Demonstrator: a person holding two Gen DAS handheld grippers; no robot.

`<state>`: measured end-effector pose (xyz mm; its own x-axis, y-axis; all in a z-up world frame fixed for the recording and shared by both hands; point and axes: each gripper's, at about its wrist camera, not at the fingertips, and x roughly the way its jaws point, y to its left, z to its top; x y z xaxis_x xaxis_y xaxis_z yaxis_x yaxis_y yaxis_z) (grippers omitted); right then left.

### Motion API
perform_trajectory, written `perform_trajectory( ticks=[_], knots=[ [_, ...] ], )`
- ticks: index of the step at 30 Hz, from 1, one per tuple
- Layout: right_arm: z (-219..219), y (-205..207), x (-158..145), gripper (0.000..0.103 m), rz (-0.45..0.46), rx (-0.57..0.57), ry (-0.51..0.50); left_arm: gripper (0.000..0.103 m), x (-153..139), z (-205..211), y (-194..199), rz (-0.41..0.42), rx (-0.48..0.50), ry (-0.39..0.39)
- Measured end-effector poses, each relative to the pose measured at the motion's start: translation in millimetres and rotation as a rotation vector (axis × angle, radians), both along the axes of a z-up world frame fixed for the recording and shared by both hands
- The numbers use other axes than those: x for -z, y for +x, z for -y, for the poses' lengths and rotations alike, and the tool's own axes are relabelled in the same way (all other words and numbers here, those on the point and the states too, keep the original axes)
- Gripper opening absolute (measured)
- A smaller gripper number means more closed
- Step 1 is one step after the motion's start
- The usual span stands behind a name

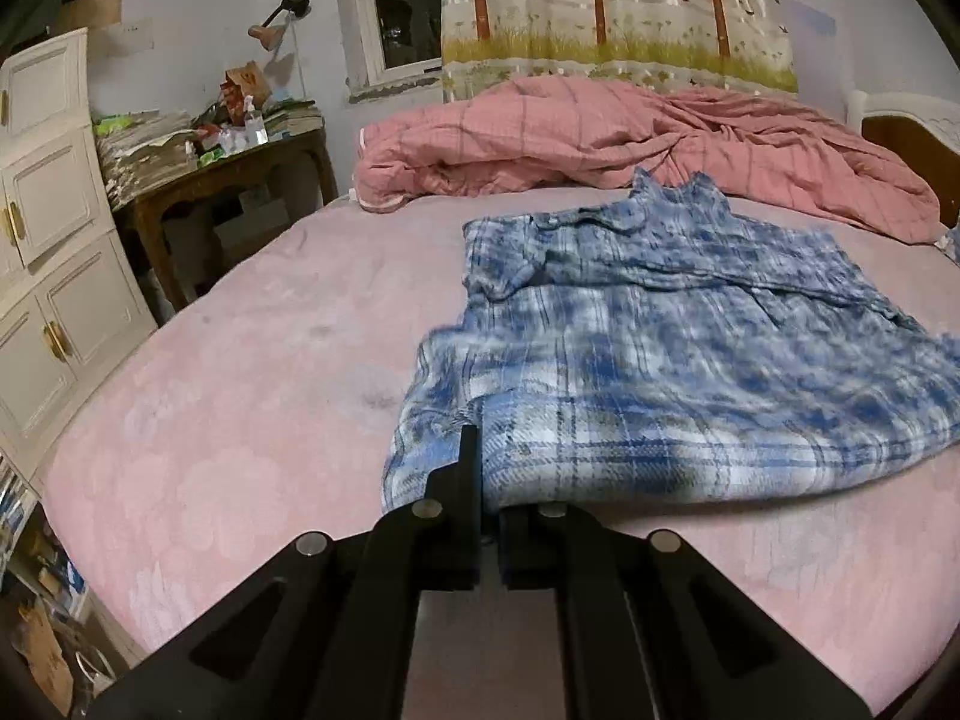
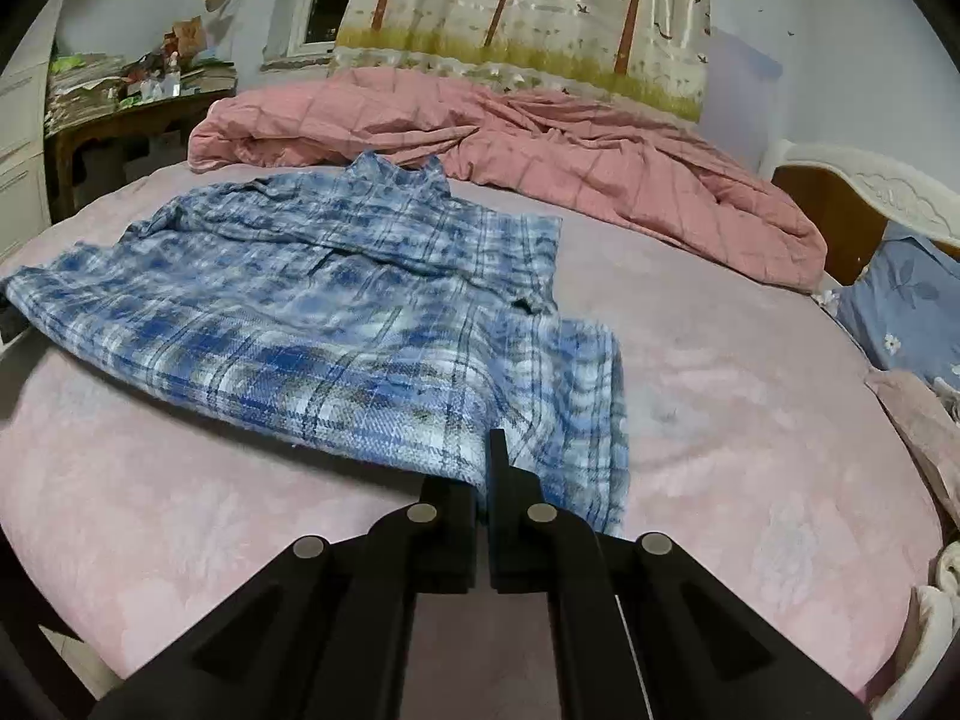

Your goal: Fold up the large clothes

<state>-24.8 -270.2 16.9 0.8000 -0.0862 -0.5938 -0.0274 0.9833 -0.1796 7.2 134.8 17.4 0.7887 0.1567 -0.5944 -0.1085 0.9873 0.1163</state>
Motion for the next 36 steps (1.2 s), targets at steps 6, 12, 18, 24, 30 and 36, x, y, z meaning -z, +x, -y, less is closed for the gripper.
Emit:
perform_trajectory(
  ticks=[6,12,18,24,30,36],
  knots=[
    [7.4,42.3,-17.9,0.002,-0.015,-0.007,0.033,0.004,-17.0,6.4,46.4,-0.037,-0.026,0.009],
    [13.2,108.9,-49.0,0.002,0.004,-0.015,0.065,0.004,-46.5,-0.4,114.9,-0.067,-0.048,-0.066],
    [14.6,183.7,-81.2,0.002,0.038,-0.014,0.09,0.004,-72.0,-3.8,192.4,-0.094,-0.073,-0.078],
    [12.6,277.1,-81.7,0.002,-0.007,0.016,0.108,0.005,-55.6,-10.7,279.4,-0.181,-0.106,-0.116],
    [14.9,348.7,-50.6,0.002,-0.073,0.057,0.136,0.005,-26.2,-4.3,340.1,-0.246,-0.103,-0.1],
    [18.1,395.6,-21.6,0.002,-0.127,0.089,0.17,0.005,5.3,0.3,369.6,-0.237,-0.116,-0.114]
  ],
)
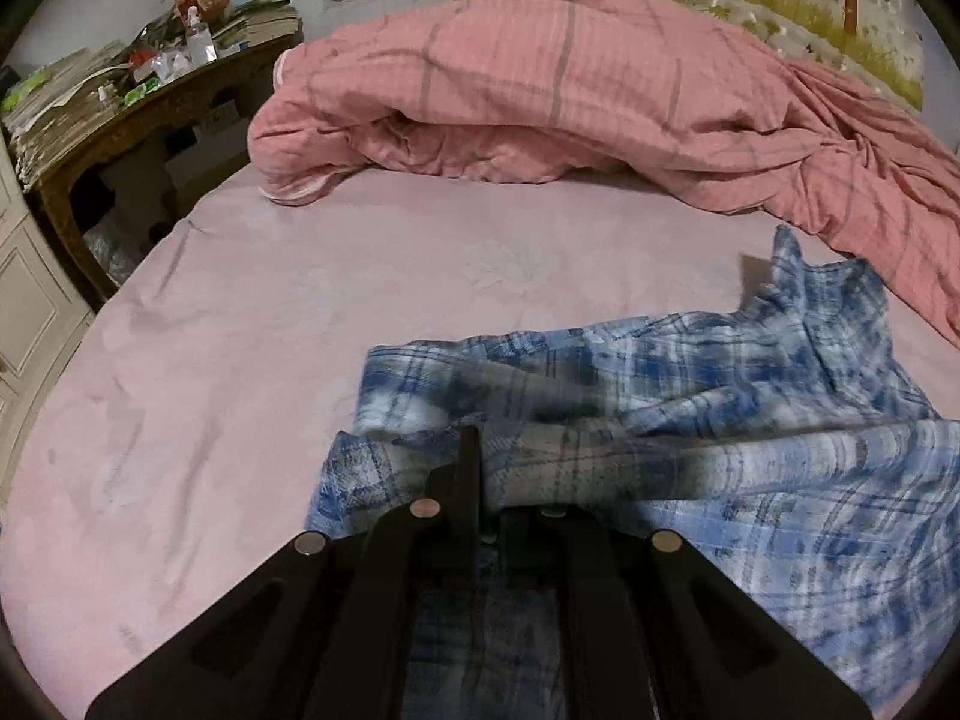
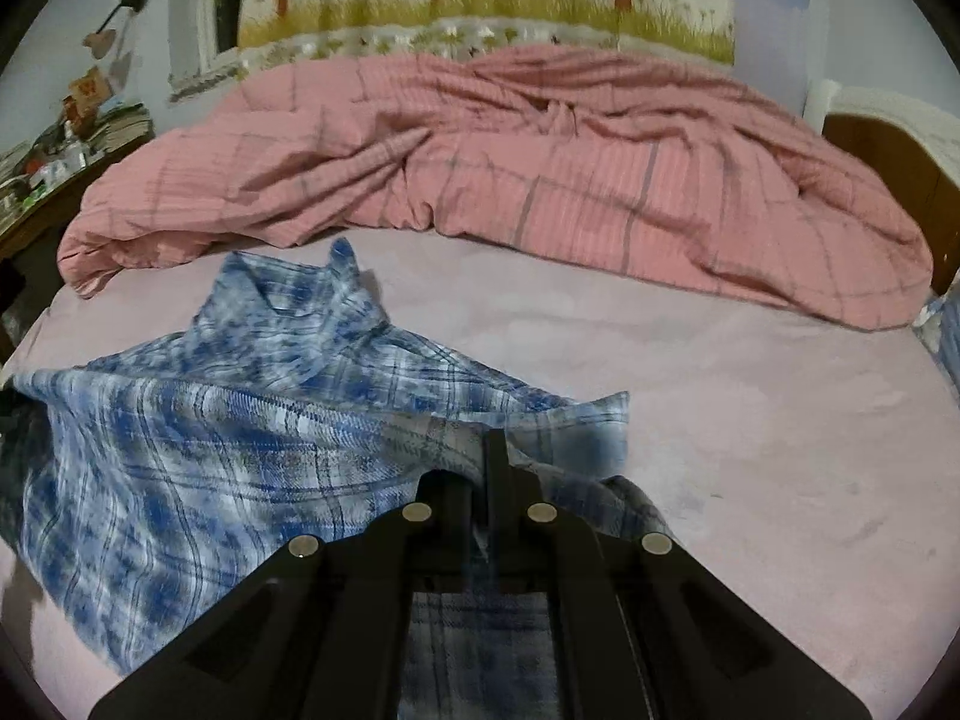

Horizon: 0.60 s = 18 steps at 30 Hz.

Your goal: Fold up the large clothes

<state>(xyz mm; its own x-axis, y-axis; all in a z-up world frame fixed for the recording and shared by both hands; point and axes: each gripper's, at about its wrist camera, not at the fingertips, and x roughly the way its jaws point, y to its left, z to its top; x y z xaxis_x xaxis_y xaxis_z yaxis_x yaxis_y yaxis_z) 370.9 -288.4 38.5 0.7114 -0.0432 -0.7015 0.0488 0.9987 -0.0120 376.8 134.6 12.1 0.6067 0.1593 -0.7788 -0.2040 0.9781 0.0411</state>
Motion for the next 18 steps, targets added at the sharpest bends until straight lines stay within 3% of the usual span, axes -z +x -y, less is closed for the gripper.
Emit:
perform_trajectory(
  ticks=[8,10,11,12,14,16,18],
  knots=[
    [1.1,29.9,23.3,0.003,0.03,0.027,-0.001,0.009,17.3,-4.4,14.9,0.076,0.01,-0.003],
    [1.6,26.6,32.7,0.007,0.055,0.04,-0.001,0.012,27.3,-0.3,13.6,0.086,0.023,0.047],
    [2.4,23.8,39.1,0.021,0.064,0.06,-0.012,0.014,31.3,4.1,11.8,0.091,0.038,0.083],
    [3.0,22.2,41.4,0.043,0.061,0.078,-0.031,0.017,32.1,8.8,9.8,0.097,0.049,0.125],
    [4.2,21.3,40.0,0.073,0.041,0.116,-0.097,0.031,21.9,15.4,1.7,0.133,0.07,0.162],
    [10.3,9.8,22.6,0.075,0.105,0.127,-0.094,0.085,2.2,12.5,-12.7,0.204,0.07,0.129],
    [18.1,-5.2,1.1,0.087,0.142,0.129,-0.07,0.102,-17.6,7.9,-29.3,0.272,0.053,0.103]
  ],
)
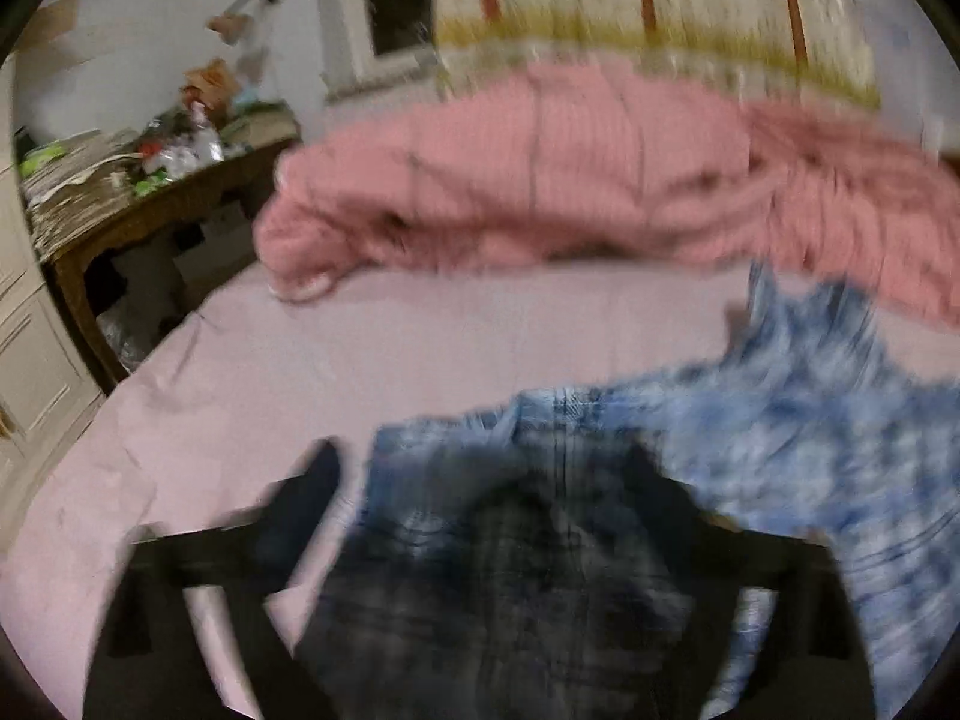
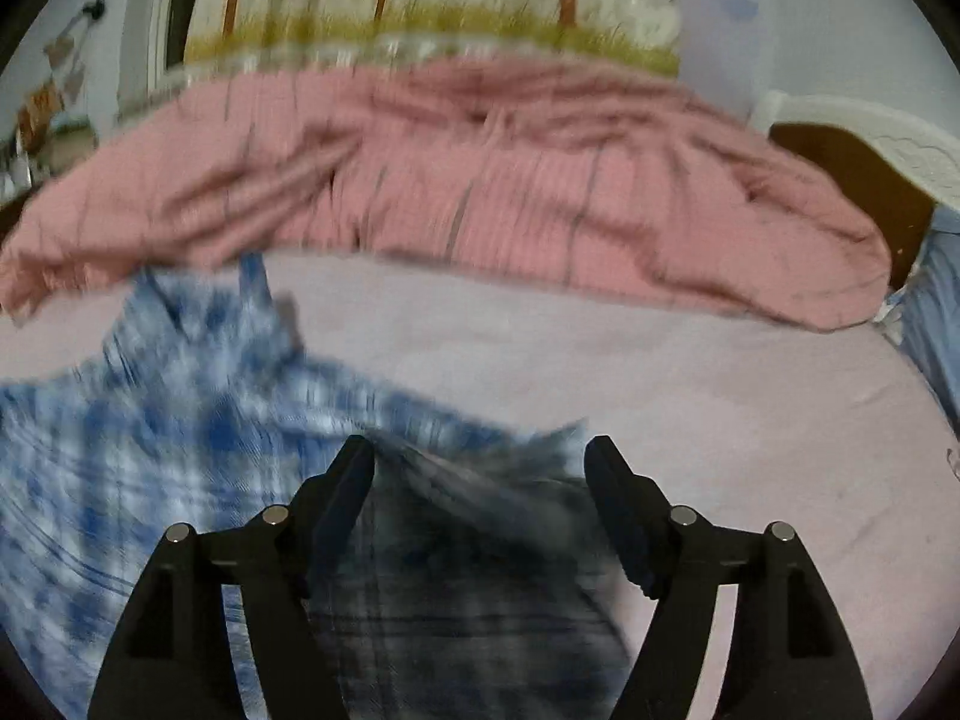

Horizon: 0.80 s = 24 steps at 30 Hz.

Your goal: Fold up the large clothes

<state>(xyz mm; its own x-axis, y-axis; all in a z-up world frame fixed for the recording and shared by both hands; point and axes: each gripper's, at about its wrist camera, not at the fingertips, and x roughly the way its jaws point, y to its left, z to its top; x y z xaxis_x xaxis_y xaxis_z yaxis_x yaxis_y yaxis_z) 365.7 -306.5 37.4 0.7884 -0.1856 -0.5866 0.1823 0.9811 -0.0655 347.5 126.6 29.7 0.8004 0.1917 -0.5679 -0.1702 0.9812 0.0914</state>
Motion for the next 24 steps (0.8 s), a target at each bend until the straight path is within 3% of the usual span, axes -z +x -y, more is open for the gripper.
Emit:
perform_trajectory(
  ticks=[5,8,9,11,13,14,17,22,24],
  knots=[
    [-0.1,-37.4,-41.3,0.089,0.027,-0.103,0.11,0.102,-30.0,15.1,-27.8,0.009,0.1,-0.008],
    [-17.2,-44.2,-46.0,0.089,-0.069,-0.225,0.225,0.103,-23.8,49.3,-38.5,-0.122,0.326,-0.041],
    [-26.4,-41.9,-39.8,0.089,-0.13,-0.289,0.272,0.103,-14.5,68.0,-39.8,-0.195,0.431,-0.028],
    [-44.2,-36.0,-25.2,0.089,-0.198,-0.366,0.307,0.103,4.0,97.9,-38.0,-0.234,0.495,0.068],
    [-61.0,-26.3,-4.1,0.089,-0.242,-0.36,0.264,0.103,24.9,118.1,-23.4,-0.26,0.449,0.151],
    [-66.2,-17.3,9.5,0.089,-0.278,-0.327,0.225,0.103,36.2,122.1,-9.7,-0.303,0.418,0.154],
    [-69.0,5.2,49.4,0.089,-0.38,-0.279,0.163,0.102,52.0,106.5,25.6,-0.353,0.305,0.016],
    [-34.1,27.7,66.1,0.089,-0.337,-0.199,0.156,0.102,62.2,64.6,51.5,-0.311,0.177,-0.098],
    [-11.8,35.0,66.3,0.089,-0.321,-0.13,0.172,0.102,62.2,47.5,52.0,-0.268,0.108,-0.088]
  ],
)
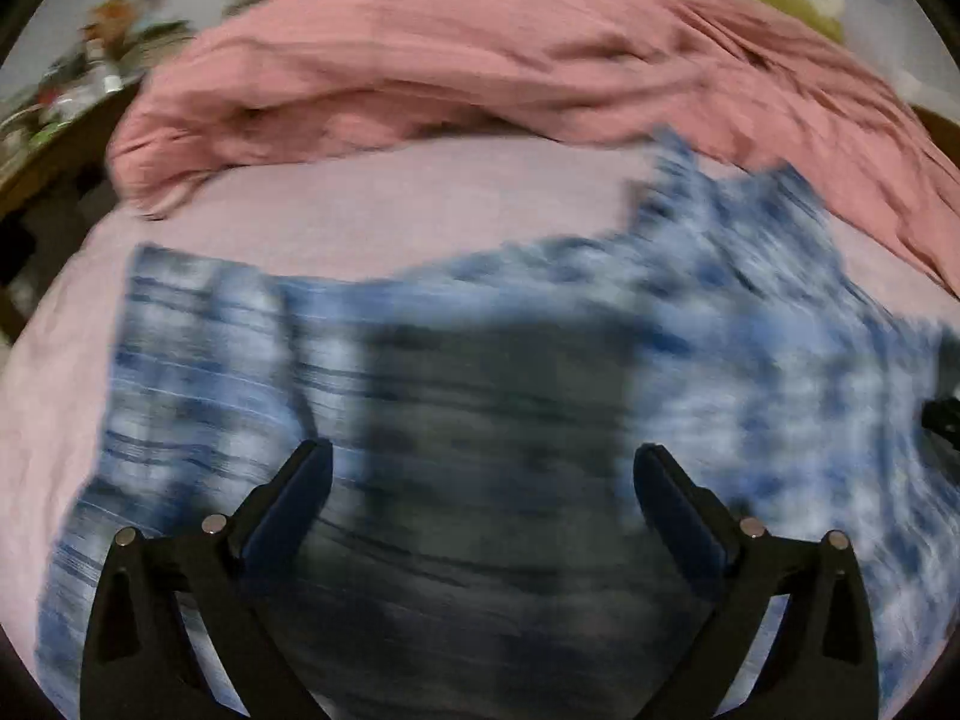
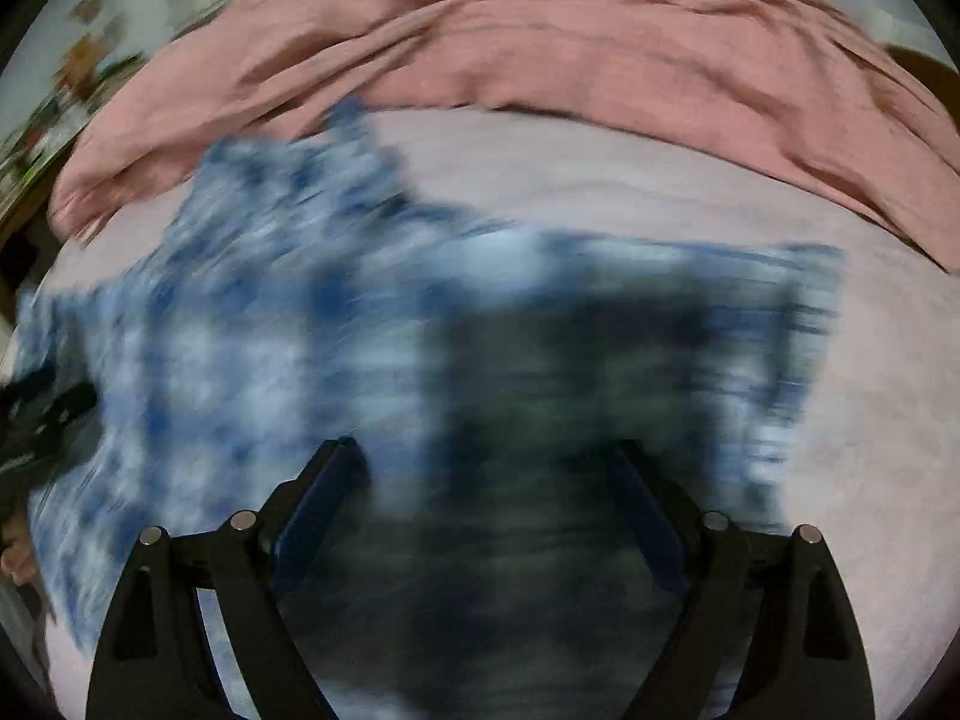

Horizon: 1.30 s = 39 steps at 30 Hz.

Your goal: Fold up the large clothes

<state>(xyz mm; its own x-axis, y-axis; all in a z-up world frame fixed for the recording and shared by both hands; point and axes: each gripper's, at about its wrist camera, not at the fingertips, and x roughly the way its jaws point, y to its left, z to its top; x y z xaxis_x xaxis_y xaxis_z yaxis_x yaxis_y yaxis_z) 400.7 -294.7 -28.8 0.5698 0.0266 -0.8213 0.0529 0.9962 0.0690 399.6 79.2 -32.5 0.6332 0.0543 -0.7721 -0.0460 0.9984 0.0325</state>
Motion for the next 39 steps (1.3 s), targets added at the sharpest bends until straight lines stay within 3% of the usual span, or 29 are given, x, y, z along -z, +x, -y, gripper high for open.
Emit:
perform_trajectory(
  ticks=[3,6,11,14,16,17,21,25,27,29,32,34,36,39],
  knots=[
    [33.9,6.4,6.2,0.089,0.011,0.12,-0.086,0.102,-2.2,-37.8,2.4,0.02,-0.112,0.018],
    [64.3,-1.1,1.8,0.089,-0.002,0.16,0.017,0.093,-14.9,-66.4,-14.6,0.038,-0.112,-0.061],
    [78.1,-40.2,-41.8,0.088,0.066,0.086,0.149,0.096,-50.7,-73.1,-64.7,0.096,-0.077,-0.039],
    [80.4,-71.8,-62.0,0.088,0.08,0.093,0.214,0.103,-56.5,-88.7,-99.3,0.074,-0.106,-0.165],
    [81.7,-94.5,-66.0,0.088,0.084,0.117,0.235,0.103,-53.0,-97.7,-118.0,0.042,-0.105,-0.257],
    [78.8,-102.3,-64.6,0.089,0.074,0.126,0.219,0.103,-48.5,-97.5,-125.0,0.027,-0.093,-0.266],
    [61.8,-130.3,-51.7,0.089,0.052,0.07,0.102,0.103,-27.4,-97.4,-135.4,-0.039,-0.116,-0.231],
    [77.1,-136.8,-30.6,0.089,0.011,0.117,0.271,0.099,-0.6,-100.1,-132.5,-0.126,-0.133,-0.252],
    [77.3,-140.6,-25.0,0.088,0.009,0.161,0.287,0.096,0.1,-97.7,-135.1,-0.104,-0.122,-0.238],
    [65.3,-140.4,-29.3,0.085,0.026,0.144,0.255,0.092,-1.6,-97.0,-134.0,-0.082,-0.111,-0.276],
    [19.3,-139.6,-51.6,0.08,0.086,0.032,0.142,0.069,0.9,-99.7,-126.8,-0.062,-0.153,-0.326],
    [-19.0,-137.7,-64.8,0.067,0.113,-0.07,0.111,0.029,-0.4,-102.9,-124.7,-0.026,-0.186,-0.321],
    [-51.0,-128.7,-67.3,0.037,0.08,-0.168,0.21,0.018,-4.0,-103.6,-128.8,0.014,-0.199,-0.316],
    [-104.7,-115.3,-65.0,0.015,0.051,-0.287,0.247,0.012,-18.2,-88.5,-135.8,0.092,-0.154,-0.217]
  ],
)
